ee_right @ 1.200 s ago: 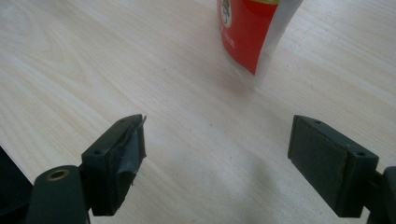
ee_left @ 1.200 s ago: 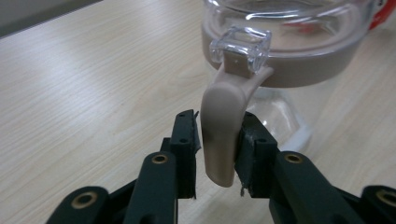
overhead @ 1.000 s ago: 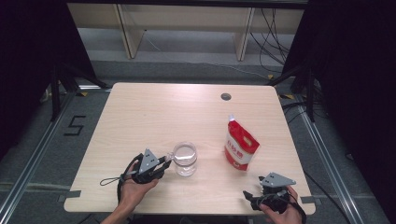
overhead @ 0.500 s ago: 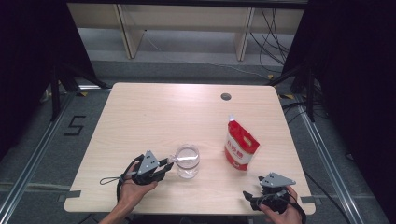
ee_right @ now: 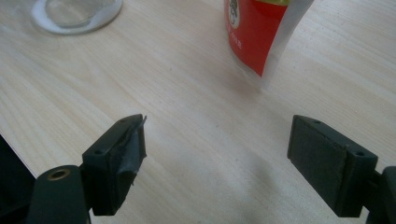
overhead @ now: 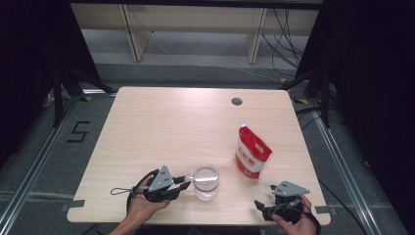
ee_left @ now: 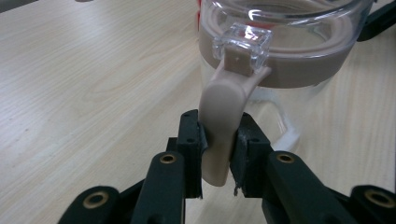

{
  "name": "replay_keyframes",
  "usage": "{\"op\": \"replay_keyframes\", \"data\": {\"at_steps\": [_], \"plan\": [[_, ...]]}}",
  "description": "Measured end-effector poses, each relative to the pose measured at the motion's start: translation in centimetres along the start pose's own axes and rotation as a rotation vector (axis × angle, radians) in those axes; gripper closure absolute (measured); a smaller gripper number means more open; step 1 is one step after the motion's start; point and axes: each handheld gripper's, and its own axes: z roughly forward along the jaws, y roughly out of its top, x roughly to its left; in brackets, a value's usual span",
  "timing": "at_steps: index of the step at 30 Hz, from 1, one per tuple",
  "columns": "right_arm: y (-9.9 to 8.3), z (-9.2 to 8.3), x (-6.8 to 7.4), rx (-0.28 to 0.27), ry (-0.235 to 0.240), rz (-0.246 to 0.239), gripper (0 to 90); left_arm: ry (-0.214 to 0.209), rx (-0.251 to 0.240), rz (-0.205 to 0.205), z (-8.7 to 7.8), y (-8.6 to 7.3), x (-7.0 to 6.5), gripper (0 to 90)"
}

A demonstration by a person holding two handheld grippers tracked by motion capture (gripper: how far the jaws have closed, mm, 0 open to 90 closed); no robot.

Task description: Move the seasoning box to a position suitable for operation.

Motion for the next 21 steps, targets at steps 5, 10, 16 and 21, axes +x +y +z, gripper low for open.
{"op": "replay_keyframes", "data": {"at_steps": [5, 10, 16, 21], "plan": [[0.03, 0.1, 0.05, 0.001, 0.01, -0.003, 20.3, -0.032, 0.003, 0.006, 0.01, 0.01, -0.01, 74.5], [-0.05, 0.1, -0.05, -0.003, 0.005, 0.008, 20.3, -0.039, 0.0, -0.01, 0.06, 0.03, 0.0, 73.9], [-0.05, 0.1, -0.06, -0.002, 0.012, 0.009, 20.3, -0.026, 0.005, -0.012, 0.1, 0.07, -0.45, 64.4], [-0.16, 0.14, -0.45, -0.011, 0.02, -0.016, 20.4, -0.016, -0.002, -0.018, -0.44, 0.5, -0.41, 51.8]]}}
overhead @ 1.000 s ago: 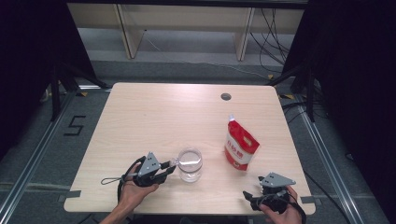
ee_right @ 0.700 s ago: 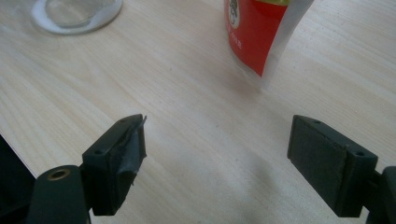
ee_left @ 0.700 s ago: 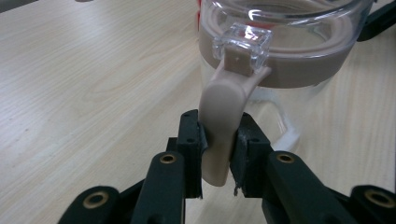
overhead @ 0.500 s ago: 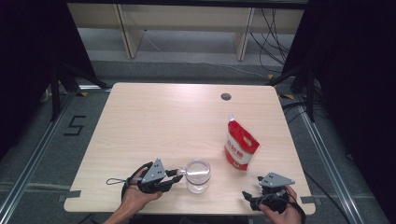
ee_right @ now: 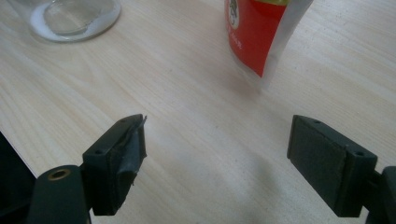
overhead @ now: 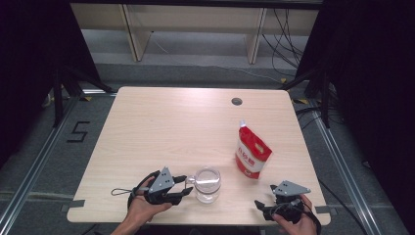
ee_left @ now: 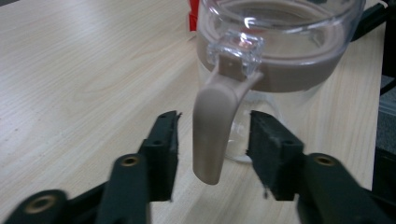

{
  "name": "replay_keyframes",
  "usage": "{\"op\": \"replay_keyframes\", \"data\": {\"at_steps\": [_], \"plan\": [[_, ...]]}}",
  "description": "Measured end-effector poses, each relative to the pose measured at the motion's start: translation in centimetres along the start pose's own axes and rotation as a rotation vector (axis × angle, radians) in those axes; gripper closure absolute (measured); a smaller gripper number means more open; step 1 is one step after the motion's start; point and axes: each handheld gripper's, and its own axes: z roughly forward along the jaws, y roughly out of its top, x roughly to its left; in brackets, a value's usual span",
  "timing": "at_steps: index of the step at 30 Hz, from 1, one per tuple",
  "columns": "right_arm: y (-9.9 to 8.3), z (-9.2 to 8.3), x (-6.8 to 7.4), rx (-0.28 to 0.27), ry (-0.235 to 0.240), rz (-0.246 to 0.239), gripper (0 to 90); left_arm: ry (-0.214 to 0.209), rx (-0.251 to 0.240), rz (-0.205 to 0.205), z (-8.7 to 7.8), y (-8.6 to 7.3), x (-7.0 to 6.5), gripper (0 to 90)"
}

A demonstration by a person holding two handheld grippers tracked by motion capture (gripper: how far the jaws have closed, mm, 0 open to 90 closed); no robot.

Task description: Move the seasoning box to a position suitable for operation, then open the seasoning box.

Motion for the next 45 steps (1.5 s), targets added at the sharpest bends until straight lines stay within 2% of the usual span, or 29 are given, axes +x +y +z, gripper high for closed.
{"op": "replay_keyframes", "data": {"at_steps": [3, 5, 8, 11, 12, 13, 14, 16, 17, 18, 19, 20, 21, 23, 25, 26, 27, 28, 29, 31, 32, 34, 35, 37, 39, 40, 43, 44, 45], "plan": [[0.0, -0.1, 0.0, 0.002, -0.003, 0.023, 20.3, -0.009, -0.008, -0.048, -0.4, 0.2, 0.2, 43.7], [0.0, 0.0, 0.0, 0.005, -0.002, 0.022, 20.3, -0.009, -0.002, -0.048, -0.7, 0.2, 0.3, 40.8], [0.1, 0.0, 0.2, 0.001, -0.001, 0.007, 20.3, -0.017, 0.005, -0.072, -1.3, 0.6, 0.1, 33.9], [0.1, 0.0, 0.4, 0.001, 0.003, 0.017, 20.4, -0.017, 0.003, -0.069, -1.7, 0.8, 0.0, 32.2], [0.1, 0.1, 0.3, -0.001, 0.004, -0.011, 20.4, -0.016, -0.001, -0.063, -2.1, 1.1, -0.2, 31.8], [0.1, 0.1, 0.3, -0.001, 0.004, -0.011, 20.4, -0.016, -0.001, -0.063, -2.1, 1.1, -0.2, 31.5], [0.1, 0.1, 0.4, 0.002, 0.006, 0.008, 20.4, -0.016, -0.005, -0.062, -2.2, 1.2, -0.2, 31.5], [0.1, 0.1, 0.3, 0.003, -0.003, 0.007, 20.4, -0.021, -0.004, -0.055, -2.4, 1.4, -0.3, 31.0], [0.1, -0.1, 0.5, 0.024, 0.008, 0.044, 20.4, -0.014, -0.006, -0.068, -2.5, 1.5, -0.4, 30.7], [0.1, 0.0, 0.4, 0.024, 0.008, 0.034, 20.4, -0.025, -0.013, -0.053, -2.5, 1.7, -0.3, 30.5], [0.2, 0.1, 0.2, 0.004, 0.0, -0.001, 20.4, -0.016, -0.006, -0.065, -2.7, 1.7, -0.4, 30.3], [0.2, 0.1, 0.3, 0.005, 0.002, 0.002, 20.4, -0.018, -0.01, -0.065, -2.7, 1.8, -0.4, 30.2], [0.2, 0.1, 0.3, 0.006, 0.007, 0.007, 20.4, -0.019, -0.013, -0.086, -2.8, 1.9, -0.5, 30.2], [0.2, 0.2, 0.3, 0.007, 0.005, -0.009, 20.4, -0.021, -0.016, -0.089, -3.0, 2.1, -0.4, 30.9], [0.3, 0.2, 0.4, 0.007, 0.012, -0.014, 20.2, -0.015, -0.022, -0.073, -3.1, 2.4, -0.3, 31.2], [0.3, 0.3, 0.6, 0.016, 0.019, 0.014, 19.9, -0.02, -0.023, -0.074, -3.2, 2.6, -0.2, 32.0], [0.3, 0.4, 0.4, 0.005, 0.025, -0.02, 19.8, -0.007, -0.032, -0.1, -3.3, 2.7, -0.4, 33.9], [0.3, 0.5, 0.4, -0.002, 0.029, -0.029, 19.8, -0.018, -0.036, -0.086, -3.3, 2.8, -0.2, 35.2], [0.3, 0.4, 0.4, 0.002, 0.028, -0.017, 19.7, -0.013, -0.039, -0.103, -3.4, 2.9, -0.4, 36.8], [0.3, 0.3, 0.6, 0.005, 0.029, 0.008, 19.5, -0.015, -0.049, -0.094, -3.5, 3.1, -0.3, 41.0], [0.3, 0.2, 0.6, 0.0, 0.011, 0.008, 19.3, -0.026, -0.062, -0.079, -3.6, 3.2, -0.3, 46.9], [0.3, 0.2, 0.6, -0.004, 0.011, 0.006, 19.3, -0.015, -0.086, -0.068, -3.8, 3.5, -0.3, 49.9], [0.3, 0.2, 0.7, 0.0, 0.017, 0.009, 19.4, -0.012, -0.1, -0.085, -3.9, 3.6, -0.4, 58.0], [0.4, 0.3, 0.6, -0.002, 0.026, 0.002, 19.3, -0.013, -0.116, -0.073, -3.9, 3.9, -0.2, 66.6], [0.3, 0.2, 0.6, -0.003, 0.01, 0.011, 19.4, 0.001, -0.119, -0.053, -3.8, 4.2, -0.1, 73.9], [0.3, 0.3, 0.6, -0.006, 0.018, 0.008, 19.3, 0.011, -0.112, -0.057, -3.8, 4.3, -0.2, 78.3], [0.2, 0.2, 0.5, -0.013, 0.013, -0.004, 19.3, 0.006, -0.099, -0.053, -3.2, 4.5, -0.3, 81.9], [0.2, 0.2, 0.5, -0.015, 0.011, -0.01, 18.7, -0.003, -0.094, -0.032, -2.9, 4.6, -0.3, 83.4], [0.2, 0.0, 0.8, 0.0, 0.012, 0.047, 17.0, -0.002, -0.092, -0.037, -2.7, 4.6, -0.4, 84.8]]}}
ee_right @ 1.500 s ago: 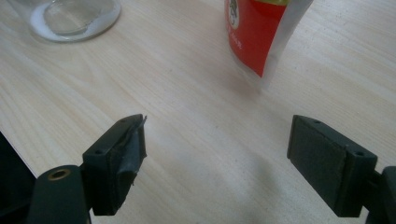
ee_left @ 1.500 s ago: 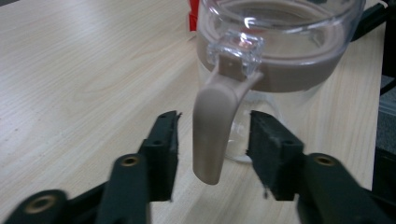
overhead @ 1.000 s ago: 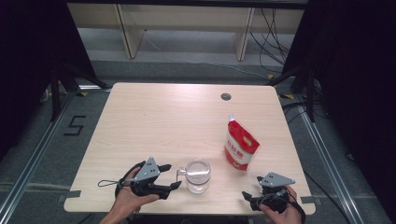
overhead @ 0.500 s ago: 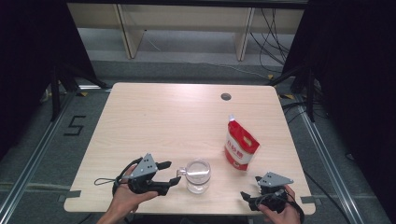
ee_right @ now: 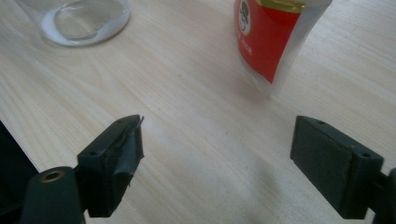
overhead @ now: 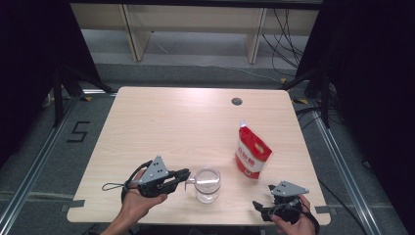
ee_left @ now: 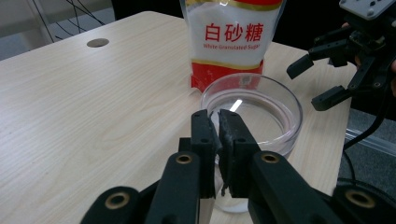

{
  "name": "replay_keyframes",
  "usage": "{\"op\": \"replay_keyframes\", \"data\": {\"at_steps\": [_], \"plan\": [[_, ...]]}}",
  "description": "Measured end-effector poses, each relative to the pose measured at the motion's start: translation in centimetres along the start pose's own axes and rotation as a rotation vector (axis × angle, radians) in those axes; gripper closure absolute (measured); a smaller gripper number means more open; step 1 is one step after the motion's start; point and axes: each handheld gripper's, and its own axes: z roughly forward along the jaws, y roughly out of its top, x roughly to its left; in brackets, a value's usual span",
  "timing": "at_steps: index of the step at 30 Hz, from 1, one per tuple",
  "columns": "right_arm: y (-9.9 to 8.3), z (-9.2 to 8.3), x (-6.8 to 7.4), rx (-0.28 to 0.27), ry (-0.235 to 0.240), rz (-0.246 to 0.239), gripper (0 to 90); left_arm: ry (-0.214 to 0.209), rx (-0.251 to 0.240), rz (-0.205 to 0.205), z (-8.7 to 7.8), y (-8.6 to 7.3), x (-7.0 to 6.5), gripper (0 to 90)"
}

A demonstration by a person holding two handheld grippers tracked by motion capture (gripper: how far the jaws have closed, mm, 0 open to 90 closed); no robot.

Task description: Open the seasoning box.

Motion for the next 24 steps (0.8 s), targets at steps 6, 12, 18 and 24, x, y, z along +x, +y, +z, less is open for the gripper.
{"op": "replay_keyframes", "data": {"at_steps": [6, 12, 18, 24], "plan": [[0.1, 0.0, 0.0, -0.025, 0.017, -0.037, 15.6, -0.003, 0.018, -0.004, 0.5, -0.2, -0.2, 88.3], [0.2, -0.1, 0.1, -0.034, 0.026, -0.052, 16.2, -0.006, 0.022, 0.008, 0.6, -0.5, 0.1, 88.9], [0.4, -0.3, 0.3, -0.062, 0.018, -0.054, 21.3, -0.002, 0.021, -0.002, 0.6, -0.6, 0.0, 88.9], [0.7, -0.6, 0.8, -0.098, 0.026, -0.061, 27.0, 0.004, 0.009, -0.003, 0.7, -0.9, -0.2, 88.7]]}}
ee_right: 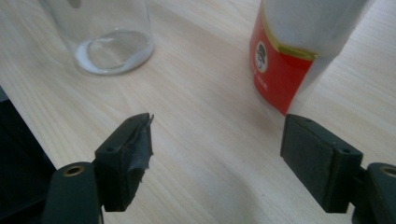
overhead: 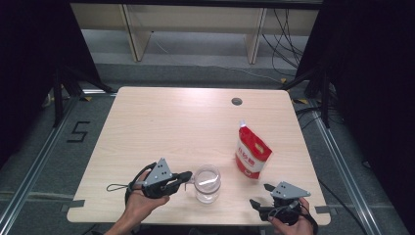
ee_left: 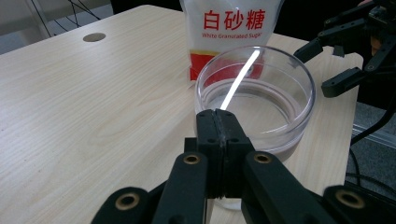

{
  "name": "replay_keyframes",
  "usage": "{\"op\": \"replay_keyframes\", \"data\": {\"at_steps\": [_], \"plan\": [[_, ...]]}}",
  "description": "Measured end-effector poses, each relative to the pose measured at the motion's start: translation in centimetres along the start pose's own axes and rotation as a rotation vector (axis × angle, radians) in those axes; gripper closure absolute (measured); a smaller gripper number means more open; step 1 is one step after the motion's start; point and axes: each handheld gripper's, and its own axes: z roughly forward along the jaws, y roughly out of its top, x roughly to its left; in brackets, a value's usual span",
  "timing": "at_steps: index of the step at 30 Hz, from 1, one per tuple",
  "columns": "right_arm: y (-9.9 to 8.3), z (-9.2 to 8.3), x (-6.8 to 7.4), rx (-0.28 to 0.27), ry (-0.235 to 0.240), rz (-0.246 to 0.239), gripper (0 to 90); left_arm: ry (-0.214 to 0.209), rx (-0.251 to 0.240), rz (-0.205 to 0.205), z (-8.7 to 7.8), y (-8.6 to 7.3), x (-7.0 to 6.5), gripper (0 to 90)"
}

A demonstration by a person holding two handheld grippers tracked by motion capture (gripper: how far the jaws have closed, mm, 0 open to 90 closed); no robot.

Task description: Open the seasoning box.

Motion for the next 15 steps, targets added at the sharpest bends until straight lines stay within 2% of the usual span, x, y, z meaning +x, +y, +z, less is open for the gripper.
{"op": "replay_keyframes", "data": {"at_steps": [1, 3, 5, 6, 7, 9, 10, 11, 12, 13, 14, 15], "plan": [[0.2, -0.1, 0.2, -0.011, 0.007, -0.022, 31.4, -0.004, -0.003, -0.002, 0.0, 0.0, 0.1, 88.6], [0.2, -0.1, 0.3, -0.021, 0.022, -0.008, 31.7, -0.004, -0.003, -0.003, 0.0, 0.0, 0.1, 88.5], [0.6, -0.3, 0.6, -0.055, 0.019, -0.033, 38.4, -0.001, -0.004, -0.004, 0.0, 0.0, 0.0, 88.5], [0.6, -0.3, 0.6, -0.055, 0.019, -0.033, 38.4, -0.001, -0.004, -0.004, 0.0, 0.0, 0.0, 88.5], [0.9, -0.4, 0.9, -0.076, 0.043, -0.026, 42.3, 0.001, -0.009, -0.003, 0.0, -0.1, 0.0, 88.5], [1.0, -0.4, 1.0, -0.089, 0.041, -0.036, 43.3, 0.001, -0.012, -0.001, 0.0, -0.1, 0.0, 88.5], [1.1, -0.4, 1.4, -0.1, 0.043, -0.014, 43.5, 0.005, -0.011, 0.01, 0.0, -0.1, 0.1, 88.5], [1.2, -0.4, 1.3, -0.108, 0.043, -0.041, 44.5, 0.0, -0.013, 0.02, 0.0, -0.1, 0.2, 88.5], [1.3, -0.4, 1.5, -0.107, 0.05, -0.037, 46.3, 0.003, -0.009, 0.015, -0.1, -0.2, 0.3, 88.5], [1.4, -0.3, 1.6, -0.108, 0.053, -0.048, 47.0, 0.0, -0.01, -0.018, -0.1, -0.3, 0.2, 88.4], [1.5, -0.2, 1.8, -0.111, 0.057, -0.041, 47.9, 0.0, -0.004, -0.017, -0.2, -0.3, 0.3, 88.4], [1.6, -0.2, 1.7, -0.125, 0.055, -0.064, 48.5, 0.006, -0.009, -0.014, -0.2, -0.3, 0.3, 88.4]]}}
